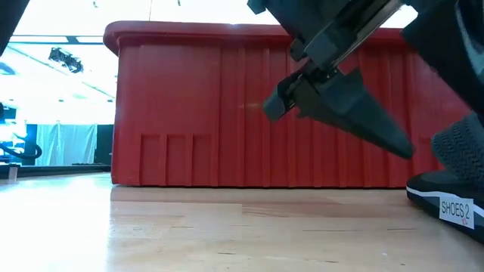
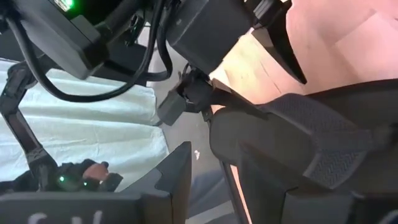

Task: Pick and place slides into bin
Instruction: Put the black slipper into the red bin and align it with the other black slipper

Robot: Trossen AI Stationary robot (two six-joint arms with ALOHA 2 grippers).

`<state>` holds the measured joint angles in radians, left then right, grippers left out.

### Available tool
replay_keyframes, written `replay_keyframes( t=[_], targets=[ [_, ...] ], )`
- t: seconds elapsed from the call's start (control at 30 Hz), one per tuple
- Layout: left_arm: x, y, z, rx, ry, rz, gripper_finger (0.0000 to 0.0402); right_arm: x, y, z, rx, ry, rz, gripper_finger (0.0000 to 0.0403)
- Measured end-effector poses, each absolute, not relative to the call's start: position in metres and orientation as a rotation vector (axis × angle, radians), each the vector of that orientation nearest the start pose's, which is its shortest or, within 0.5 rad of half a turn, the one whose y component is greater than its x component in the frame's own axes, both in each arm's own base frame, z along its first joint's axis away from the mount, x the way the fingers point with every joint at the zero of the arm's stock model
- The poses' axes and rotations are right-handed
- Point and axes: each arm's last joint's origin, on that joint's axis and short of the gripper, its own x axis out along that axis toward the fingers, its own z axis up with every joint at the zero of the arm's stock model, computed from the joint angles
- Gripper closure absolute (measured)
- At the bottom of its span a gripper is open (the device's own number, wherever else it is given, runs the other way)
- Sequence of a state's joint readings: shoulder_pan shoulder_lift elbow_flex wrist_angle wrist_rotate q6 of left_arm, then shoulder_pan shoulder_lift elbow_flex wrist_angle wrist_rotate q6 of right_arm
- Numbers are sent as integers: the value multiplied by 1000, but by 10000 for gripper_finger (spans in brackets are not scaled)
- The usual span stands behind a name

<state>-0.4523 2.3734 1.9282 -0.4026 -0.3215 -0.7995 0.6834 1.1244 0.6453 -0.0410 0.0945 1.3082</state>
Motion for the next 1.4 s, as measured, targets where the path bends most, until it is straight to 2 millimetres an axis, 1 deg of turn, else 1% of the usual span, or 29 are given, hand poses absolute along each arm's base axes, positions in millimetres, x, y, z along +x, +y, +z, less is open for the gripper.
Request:
replay_keyframes(
  t=[0.17,0.3,0.37,0.47,0.63,0.7,0.77,0.87,0.93,1.07,1.13,1.2,1.23,1.27,1.3,1.4],
  targets=[
    [474,-209,162,-434,790,229,174,184,146,234,1043,773,165,270],
    [475,-200,160,-422,815,256,205,184,146,234,1042,774,164,270],
    [476,-197,160,-423,814,262,228,184,146,234,1043,774,164,270],
    [477,-195,160,-423,814,266,277,184,146,234,1043,774,164,270],
    [477,-195,161,-426,810,264,381,184,146,234,1043,774,164,270],
    [477,-199,162,-446,808,235,388,184,146,234,1063,772,157,270],
    [478,-204,169,-469,814,185,385,185,147,238,1145,748,155,270],
    [479,-217,190,-479,782,122,392,188,149,253,1226,640,260,270],
    [480,-225,212,-472,741,77,394,188,149,270,1241,520,373,270],
    [478,-236,259,-440,682,12,391,180,143,302,1198,274,557,270],
    [475,-236,284,-410,648,1,395,173,137,318,1173,152,627,270],
    [471,-234,304,-405,583,1,395,165,131,331,1145,51,675,270],
    [466,-231,315,-412,546,3,394,161,127,337,1129,1,695,270],
    [463,-228,321,-417,531,16,393,157,124,341,1106,-41,708,270],
    [460,-225,334,-431,495,20,393,153,121,346,1084,-80,719,270],
    [448,-216,364,-404,437,68,395,143,113,355,1019,-163,734,270]
  ],
)
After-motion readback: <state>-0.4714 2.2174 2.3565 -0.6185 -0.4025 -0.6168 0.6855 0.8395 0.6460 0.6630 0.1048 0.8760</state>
